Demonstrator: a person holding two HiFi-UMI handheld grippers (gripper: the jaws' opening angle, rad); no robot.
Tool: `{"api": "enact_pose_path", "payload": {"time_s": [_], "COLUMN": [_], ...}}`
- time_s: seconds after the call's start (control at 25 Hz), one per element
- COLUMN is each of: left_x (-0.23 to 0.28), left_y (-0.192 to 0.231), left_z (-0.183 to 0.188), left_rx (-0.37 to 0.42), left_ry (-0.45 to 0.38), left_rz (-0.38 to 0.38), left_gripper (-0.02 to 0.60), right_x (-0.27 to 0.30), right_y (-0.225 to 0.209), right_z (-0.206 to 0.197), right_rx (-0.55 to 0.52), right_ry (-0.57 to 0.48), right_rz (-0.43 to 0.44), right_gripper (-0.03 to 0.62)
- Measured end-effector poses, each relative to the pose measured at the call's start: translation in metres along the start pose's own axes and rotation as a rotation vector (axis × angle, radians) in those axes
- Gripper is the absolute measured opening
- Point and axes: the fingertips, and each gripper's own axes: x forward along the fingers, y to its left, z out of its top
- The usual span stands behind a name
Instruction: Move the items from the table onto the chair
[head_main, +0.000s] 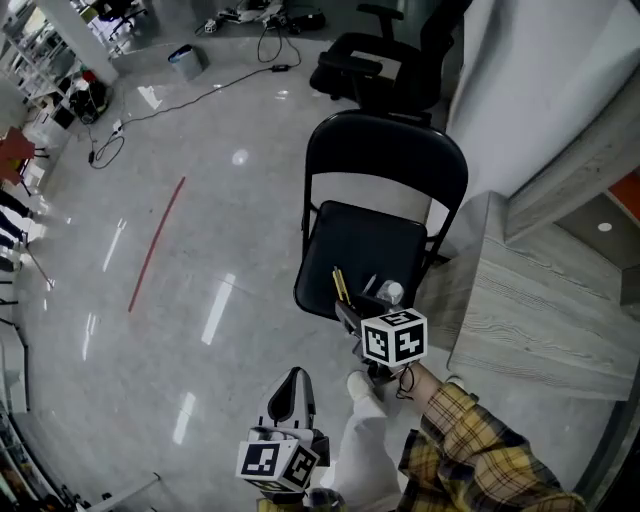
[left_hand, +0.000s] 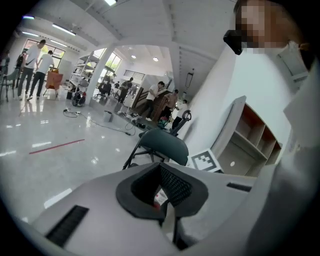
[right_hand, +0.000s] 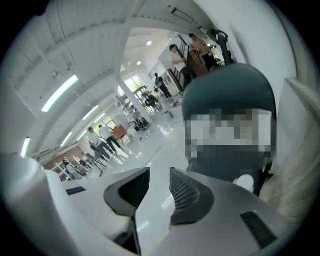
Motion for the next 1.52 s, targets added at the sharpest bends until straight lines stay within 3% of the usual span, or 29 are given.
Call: {"api": "enact_pose_path", "payload": {"time_s": [0.12, 0.28, 0.48, 0.64, 0.88, 1.08, 1.32, 1.52], "left_x": [0.014, 0.025, 0.030, 0.038, 0.049, 0.047, 0.043, 0.039], "left_y": [-0.048, -0.139, -0.281, -0.402, -0.551, -0.634, -0.693, -0.711], "left_z": [0.026, 0.041, 0.046, 0.028, -0.031, -0.093, -0.124, -0.127], "left_rx": [0.074, 0.167, 0.267, 0.327, 0.353, 0.384, 0.457, 0.492], "left_ry": [-0.031, -0.050, -0.084, -0.096, -0.083, -0.015, 0.026, 0.022], "left_rz": [-0.085, -0.215, -0.382, -0.491, -0.584, -0.622, -0.684, -0.705], "left_gripper": [0.005, 0.005, 0.005, 0.005, 0.005, 0.005, 0.005, 0.005], "right_x": [-0.081, -0.214, -0.393, -0.534, -0.695, -0.778, -0.818, -0.823], "right_y": [0.017, 0.013, -0.036, -0.103, -0.197, -0.252, -0.283, -0.288], "right_z": [0.057, 0.107, 0.127, 0.112, 0.060, 0.016, -0.021, -0.031], "right_rx": [-0.021, -0.077, -0.148, -0.166, -0.204, -0.183, -0.183, -0.133], "right_ry": [-0.175, -0.389, -0.615, -0.743, -0.746, -0.720, -0.680, -0.700], "right_rz": [0.065, 0.070, -0.067, -0.229, -0.427, -0.536, -0.632, -0.642], "right_gripper": [0.092, 0.058, 0.037, 0.025, 0.018, 0.018, 0.017, 0.017]}}
